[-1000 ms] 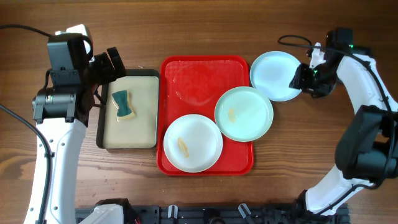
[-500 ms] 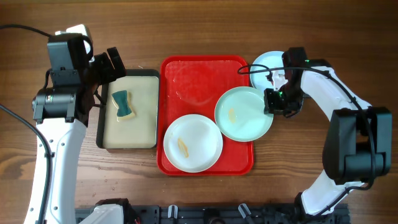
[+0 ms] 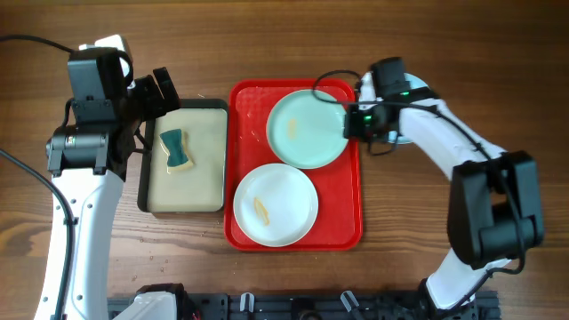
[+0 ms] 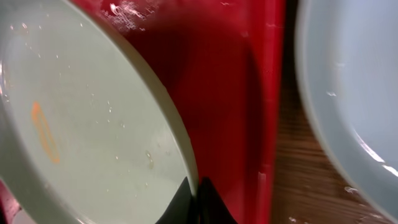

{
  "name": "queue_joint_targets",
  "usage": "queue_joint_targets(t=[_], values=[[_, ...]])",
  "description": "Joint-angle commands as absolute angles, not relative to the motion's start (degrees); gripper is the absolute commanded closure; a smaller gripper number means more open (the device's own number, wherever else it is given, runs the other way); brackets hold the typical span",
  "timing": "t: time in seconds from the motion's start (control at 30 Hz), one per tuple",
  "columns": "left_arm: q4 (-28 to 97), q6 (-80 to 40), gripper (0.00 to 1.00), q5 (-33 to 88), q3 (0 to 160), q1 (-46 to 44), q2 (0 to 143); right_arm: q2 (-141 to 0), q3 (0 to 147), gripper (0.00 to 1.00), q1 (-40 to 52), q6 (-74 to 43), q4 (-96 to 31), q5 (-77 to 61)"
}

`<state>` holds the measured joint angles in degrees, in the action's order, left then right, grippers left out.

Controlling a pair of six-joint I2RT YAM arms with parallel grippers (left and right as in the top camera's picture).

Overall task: Clean dirty plates on tray and stack at the side
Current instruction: 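Move the right gripper to grip the edge of the next plate, then reach the left gripper down and grasp the green sponge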

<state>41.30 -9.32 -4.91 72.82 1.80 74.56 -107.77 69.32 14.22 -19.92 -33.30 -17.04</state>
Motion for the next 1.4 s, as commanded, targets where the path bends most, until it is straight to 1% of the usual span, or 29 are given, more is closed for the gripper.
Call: queue_joint_targets(t=[0.0,0.1,0.33,0.4,0.47,0.53,0.57,0.7,0.73,0.87,0.97,1.03,1.2,1.23,1.27,1.3,1.37], values=[[41.2,-9.8,0.00,-5.7,73.1,2.2,74.0,-106.9,69.3,0.96,18.6,-26.0,-30.1,-6.9],[41.2,-9.8,0.00,-5.7,73.1,2.2,74.0,-106.9,69.3,0.96,21.7,-25.9,-26.1,-2.8],[41.2,-9.8,0.00,-5.7,73.1,2.2,74.0,-109.2,67.7,0.94,22.6,-25.6,-21.8,-0.8],[41.2,-9.8,0.00,-5.7,73.1,2.2,74.0,-110.4,67.7,0.89,22.6,-25.6,-20.4,-0.8],[41.2,-9.8,0.00,-5.7,73.1,2.2,74.0,-110.4,67.7,0.78,22.6,-25.4,-19.3,-0.7],[41.2,-9.8,0.00,-5.7,73.1,2.2,74.0,-110.4,67.7,0.73,22.6,-23.6,-17.3,-0.3],[41.2,-9.8,0.00,-5.7,73.1,2.2,74.0,-110.4,67.7,0.72,22.6,-23.6,-17.0,-0.3],[41.2,-9.8,0.00,-5.7,73.1,2.2,74.0,-110.4,67.7,0.74,22.6,-23.5,-18.5,-0.3],[41.2,-9.8,0.00,-5.7,73.1,2.2,74.0,-110.4,67.7,0.77,22.6,-23.6,-18.9,0.1],[41.2,-9.8,0.00,-5.7,73.1,2.2,74.0,-112.8,67.7,0.79,22.6,-23.6,-18.7,1.5],[41.2,-9.8,0.00,-5.7,73.1,2.2,74.0,-113.4,67.8,0.91,22.5,-23.5,-18.2,1.4],[41.2,-9.8,0.00,-5.7,73.1,2.2,74.0,-113.4,67.8,0.96,22.5,-22.4,-16.4,1.8],[41.2,-9.8,0.00,-5.7,73.1,2.2,74.0,-113.4,67.8,0.96,22.3,-20.6,-12.7,3.3],[41.2,-9.8,0.00,-5.7,73.1,2.2,74.0,-113.4,67.8,0.89,22.3,-20.6,-12.7,3.3],[41.2,-9.8,0.00,-5.7,73.1,2.2,74.0,-113.4,67.8,0.76,22.3,-20.3,-12.8,3.3],[41.2,-9.8,0.00,-5.7,73.1,2.2,74.0,-113.4,67.8,0.70,22.3,-19.2,-12.6,3.3],[41.2,-9.8,0.00,-5.7,73.1,2.2,74.0,-113.4,67.8,0.67,21.9,-15.3,-10.3,3.3]])
